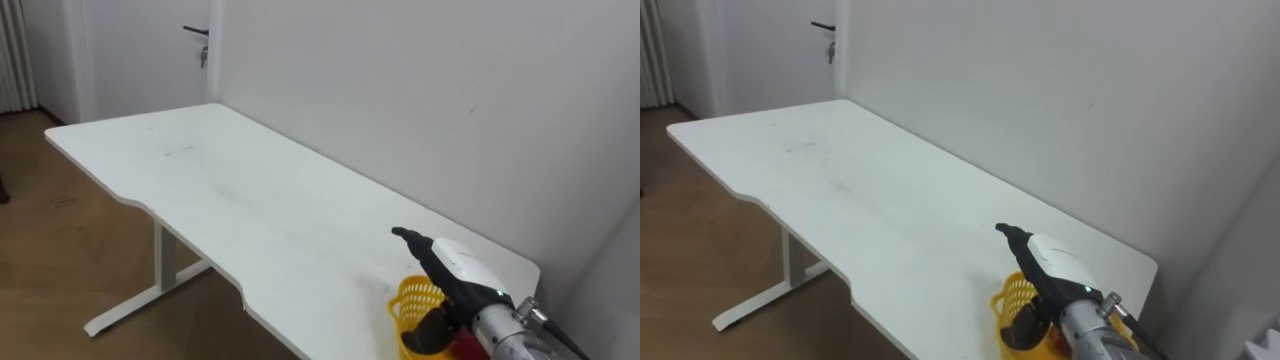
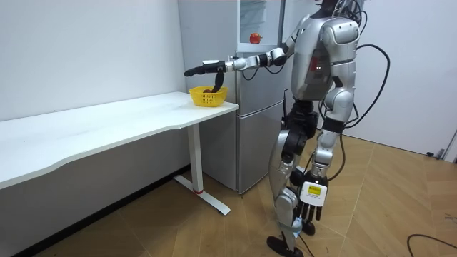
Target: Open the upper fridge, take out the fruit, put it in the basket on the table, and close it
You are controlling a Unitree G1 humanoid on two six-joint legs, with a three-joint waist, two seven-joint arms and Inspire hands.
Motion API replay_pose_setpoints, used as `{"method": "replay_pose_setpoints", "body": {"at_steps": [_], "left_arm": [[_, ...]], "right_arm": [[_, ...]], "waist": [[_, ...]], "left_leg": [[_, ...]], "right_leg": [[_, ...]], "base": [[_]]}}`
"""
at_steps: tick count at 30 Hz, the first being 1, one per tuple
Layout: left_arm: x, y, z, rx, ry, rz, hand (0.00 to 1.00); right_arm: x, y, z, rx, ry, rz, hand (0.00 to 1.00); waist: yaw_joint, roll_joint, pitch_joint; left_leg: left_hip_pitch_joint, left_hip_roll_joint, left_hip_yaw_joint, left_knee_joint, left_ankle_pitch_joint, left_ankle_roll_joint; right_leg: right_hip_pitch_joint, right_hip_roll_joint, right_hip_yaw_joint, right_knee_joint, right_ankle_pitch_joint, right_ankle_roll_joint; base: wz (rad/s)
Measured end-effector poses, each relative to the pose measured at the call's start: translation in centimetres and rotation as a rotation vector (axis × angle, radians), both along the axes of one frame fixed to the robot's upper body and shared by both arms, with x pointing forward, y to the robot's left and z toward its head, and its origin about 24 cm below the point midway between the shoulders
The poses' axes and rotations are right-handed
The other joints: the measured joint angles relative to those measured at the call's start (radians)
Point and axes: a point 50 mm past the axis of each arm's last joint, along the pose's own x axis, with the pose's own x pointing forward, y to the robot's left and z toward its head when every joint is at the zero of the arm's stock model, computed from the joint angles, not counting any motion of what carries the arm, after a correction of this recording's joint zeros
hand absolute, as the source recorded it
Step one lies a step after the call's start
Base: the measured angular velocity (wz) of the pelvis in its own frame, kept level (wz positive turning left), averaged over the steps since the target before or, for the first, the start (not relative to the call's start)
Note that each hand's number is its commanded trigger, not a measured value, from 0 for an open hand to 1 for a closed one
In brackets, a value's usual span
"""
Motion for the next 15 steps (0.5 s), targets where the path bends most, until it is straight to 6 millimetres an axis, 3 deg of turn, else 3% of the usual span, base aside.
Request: {"method": "replay_pose_setpoints", "body": {"at_steps": [9, 15], "left_arm": [[-0.29, -0.08, -0.02, -0.002, 0.007, 0.002, 0.0], [-0.63, -0.15, -0.03, -0.005, 0.015, 0.004, 0.0]], "right_arm": [[0.0, 0.03, 0.03, 0.028, 0.004, -0.001, 0.0], [-0.07, -0.21, 0.05, 0.061, -0.003, -0.019, 0.0]], "waist": [[-0.001, 0.006, 0.0041], [-0.023, 0.013, 0.0076]], "left_leg": [[0.006, 0.001, 0.013, 0.002, 0.0, 0.0], [0.006, 0.001, 0.026, -0.009, 0.0, 0.0]], "right_leg": [[0.003, 0.0, 0.011, 0.001, 0.0, 0.0], [0.003, 0.0, 0.029, 0.0, 0.0, 0.0]], "base": [[-0.02], [-0.06]]}}
